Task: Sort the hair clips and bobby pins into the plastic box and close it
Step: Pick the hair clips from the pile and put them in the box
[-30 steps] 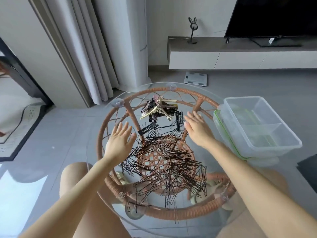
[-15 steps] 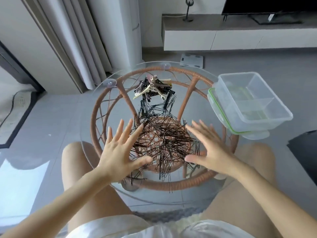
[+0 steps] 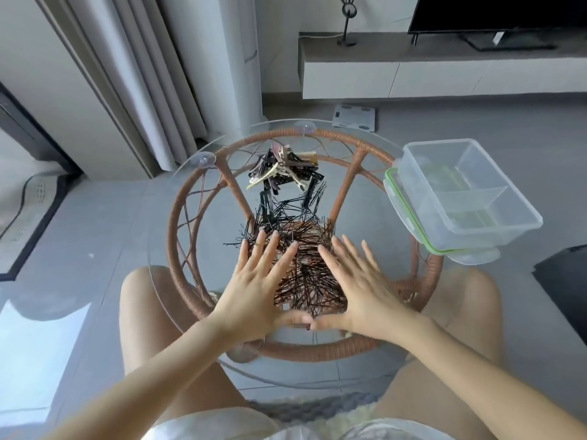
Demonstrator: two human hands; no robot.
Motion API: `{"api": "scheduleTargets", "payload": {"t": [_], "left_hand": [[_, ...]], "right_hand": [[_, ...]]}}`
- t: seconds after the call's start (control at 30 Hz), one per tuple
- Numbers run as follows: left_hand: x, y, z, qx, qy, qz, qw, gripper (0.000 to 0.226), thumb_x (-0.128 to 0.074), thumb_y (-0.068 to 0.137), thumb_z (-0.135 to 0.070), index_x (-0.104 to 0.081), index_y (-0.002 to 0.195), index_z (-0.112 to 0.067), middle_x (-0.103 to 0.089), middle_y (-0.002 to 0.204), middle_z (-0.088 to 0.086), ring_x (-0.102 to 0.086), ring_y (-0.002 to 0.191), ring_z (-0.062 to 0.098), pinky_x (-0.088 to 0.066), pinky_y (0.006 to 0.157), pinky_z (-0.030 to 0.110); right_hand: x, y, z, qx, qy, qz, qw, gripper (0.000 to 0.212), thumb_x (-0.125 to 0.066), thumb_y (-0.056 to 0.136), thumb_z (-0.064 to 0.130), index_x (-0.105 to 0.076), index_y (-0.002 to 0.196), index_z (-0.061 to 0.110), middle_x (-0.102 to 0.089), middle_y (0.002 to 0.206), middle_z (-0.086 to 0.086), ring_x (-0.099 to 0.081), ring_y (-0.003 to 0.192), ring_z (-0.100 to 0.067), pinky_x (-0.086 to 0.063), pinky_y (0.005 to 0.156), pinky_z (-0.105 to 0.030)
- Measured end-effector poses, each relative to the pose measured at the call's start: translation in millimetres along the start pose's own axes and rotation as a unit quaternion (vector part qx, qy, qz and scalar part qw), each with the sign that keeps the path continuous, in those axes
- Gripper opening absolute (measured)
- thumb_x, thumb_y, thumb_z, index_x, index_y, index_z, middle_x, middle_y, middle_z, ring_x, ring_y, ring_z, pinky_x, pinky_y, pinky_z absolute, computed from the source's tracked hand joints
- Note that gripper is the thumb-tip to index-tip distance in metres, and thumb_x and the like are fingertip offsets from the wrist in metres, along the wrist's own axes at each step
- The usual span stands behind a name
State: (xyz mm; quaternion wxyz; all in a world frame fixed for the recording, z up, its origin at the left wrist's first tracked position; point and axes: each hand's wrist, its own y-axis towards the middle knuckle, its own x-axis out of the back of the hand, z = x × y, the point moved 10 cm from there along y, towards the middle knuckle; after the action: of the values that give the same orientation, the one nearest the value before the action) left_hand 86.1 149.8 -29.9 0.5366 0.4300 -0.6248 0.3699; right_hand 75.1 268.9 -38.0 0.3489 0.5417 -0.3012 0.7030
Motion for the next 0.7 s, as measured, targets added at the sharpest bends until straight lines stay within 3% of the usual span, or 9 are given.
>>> {"api": "scheduleTargets", "payload": {"t": [0.1,0.2,0.3,0.4,0.47,0.57,0.63,0.7], "left_hand": [[8.9,10.9,4.7,-0.027,-0.051,-0.031,0.998,0.091,-0.017,0.073,-0.081,0.012,0.143,-0.032,0.009,0.155,0.003,0.021,0.142,0.021,0.018,0.113,0.034],[24.1,24.7,12.6,-0.011,-0.116,-0.087,0.989,0.076,-0.026,0.085,-0.065,-0.018,0.146,-0.02,-0.016,0.152,0.0,-0.005,0.144,0.017,-0.002,0.117,0.033],[36.8,38.4,17.7,0.011,-0.148,-0.136,0.98,0.056,-0.052,0.09,-0.037,-0.04,0.137,-0.01,-0.046,0.142,0.007,-0.034,0.137,0.023,-0.023,0.114,0.034],[45.7,46.8,20.2,0.035,-0.15,-0.168,0.974,0.044,-0.06,0.086,-0.023,-0.053,0.127,-0.009,-0.06,0.127,0.008,-0.052,0.124,0.026,-0.029,0.106,0.03],[51.9,47.2,23.0,0.05,-0.157,-0.183,0.969,0.041,-0.06,0.082,-0.021,-0.056,0.123,-0.013,-0.063,0.121,0.004,-0.054,0.116,0.024,-0.031,0.101,0.032],[66.7,42.7,31.7,0.068,-0.172,-0.209,0.96,0.044,-0.054,0.077,-0.028,-0.058,0.119,-0.017,-0.063,0.118,0.0,-0.052,0.114,0.02,-0.027,0.096,0.031],[75.4,40.0,39.0,0.079,-0.179,-0.219,0.956,0.046,-0.049,0.078,-0.037,-0.058,0.119,-0.017,-0.062,0.12,-0.001,-0.05,0.116,0.019,-0.025,0.096,0.029],[84.2,39.4,45.2,0.087,-0.178,-0.228,0.953,0.053,-0.042,0.078,-0.046,-0.059,0.118,-0.017,-0.062,0.12,-0.001,-0.05,0.116,0.019,-0.023,0.096,0.028]], "right_hand": [[5.1,19.0,-3.1,0.006,0.01,-0.02,1.0,0.105,-0.022,0.067,0.088,0.017,0.144,0.029,0.01,0.156,-0.007,0.016,0.142,-0.018,0.013,0.114,-0.039],[14.6,41.9,-5.5,-0.007,0.04,-0.057,0.998,0.087,-0.022,0.081,0.072,-0.002,0.147,0.02,-0.008,0.156,-0.008,-0.003,0.144,-0.02,0.003,0.117,-0.037],[25.8,57.5,-7.9,-0.028,0.077,-0.097,0.992,0.072,-0.037,0.089,0.054,-0.018,0.145,0.013,-0.024,0.152,-0.011,-0.018,0.142,-0.023,-0.01,0.118,-0.041],[36.6,59.7,-4.5,-0.03,0.101,-0.122,0.987,0.066,-0.05,0.088,0.045,-0.029,0.142,0.011,-0.038,0.146,-0.011,-0.029,0.138,-0.024,-0.016,0.117,-0.041],[50.4,52.4,-4.1,-0.037,0.085,-0.155,0.984,0.065,-0.05,0.086,0.05,-0.037,0.138,0.013,-0.045,0.141,-0.008,-0.037,0.134,-0.022,-0.015,0.116,-0.04],[105.4,20.5,-22.3,-0.07,0.039,-0.309,0.948,0.05,-0.051,0.087,0.046,-0.054,0.123,0.011,-0.06,0.126,-0.006,-0.053,0.119,-0.021,-0.028,0.111,-0.042],[138.2,-9.1,-46.0,-0.118,-0.034,-0.393,0.911,0.041,-0.052,0.087,0.038,-0.059,0.114,0.009,-0.065,0.116,-0.008,-0.059,0.108,-0.025,-0.038,0.1,-0.041],[154.4,-29.0,-78.0,-0.201,-0.103,-0.397,0.89,0.039,-0.055,0.082,0.032,-0.059,0.11,0.005,-0.067,0.105,-0.014,-0.061,0.094,-0.034,-0.043,0.087,-0.042]]}}
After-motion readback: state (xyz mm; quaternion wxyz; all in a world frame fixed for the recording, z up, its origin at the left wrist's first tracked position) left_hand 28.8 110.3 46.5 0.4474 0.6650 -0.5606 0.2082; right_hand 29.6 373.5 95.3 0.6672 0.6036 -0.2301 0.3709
